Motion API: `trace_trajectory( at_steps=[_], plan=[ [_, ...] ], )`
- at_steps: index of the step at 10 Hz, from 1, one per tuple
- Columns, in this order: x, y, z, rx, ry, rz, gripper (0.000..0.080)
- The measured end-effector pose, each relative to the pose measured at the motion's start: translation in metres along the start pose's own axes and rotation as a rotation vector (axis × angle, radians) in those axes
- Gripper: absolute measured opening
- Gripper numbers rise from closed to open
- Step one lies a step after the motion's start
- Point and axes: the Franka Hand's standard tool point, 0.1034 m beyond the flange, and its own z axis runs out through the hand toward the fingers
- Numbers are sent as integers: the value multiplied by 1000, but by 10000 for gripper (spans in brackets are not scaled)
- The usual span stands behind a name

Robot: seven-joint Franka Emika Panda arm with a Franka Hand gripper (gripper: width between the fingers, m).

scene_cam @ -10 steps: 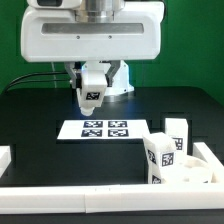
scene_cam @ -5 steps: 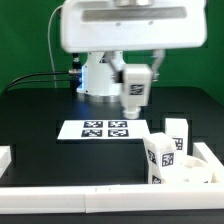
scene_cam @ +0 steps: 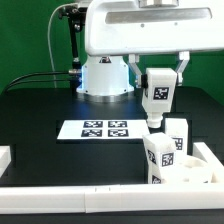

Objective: Assemble stool

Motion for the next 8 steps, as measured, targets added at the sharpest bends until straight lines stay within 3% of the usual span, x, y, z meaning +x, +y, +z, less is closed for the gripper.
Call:
trace_trajectory(
  at_steps=[1, 4, 8],
  plan=[
    [2, -10, 0, 15, -12, 57, 334],
    [13, -74, 26, 34, -25, 160, 334],
    [13, -75, 32, 27, -29, 152, 334]
  ],
)
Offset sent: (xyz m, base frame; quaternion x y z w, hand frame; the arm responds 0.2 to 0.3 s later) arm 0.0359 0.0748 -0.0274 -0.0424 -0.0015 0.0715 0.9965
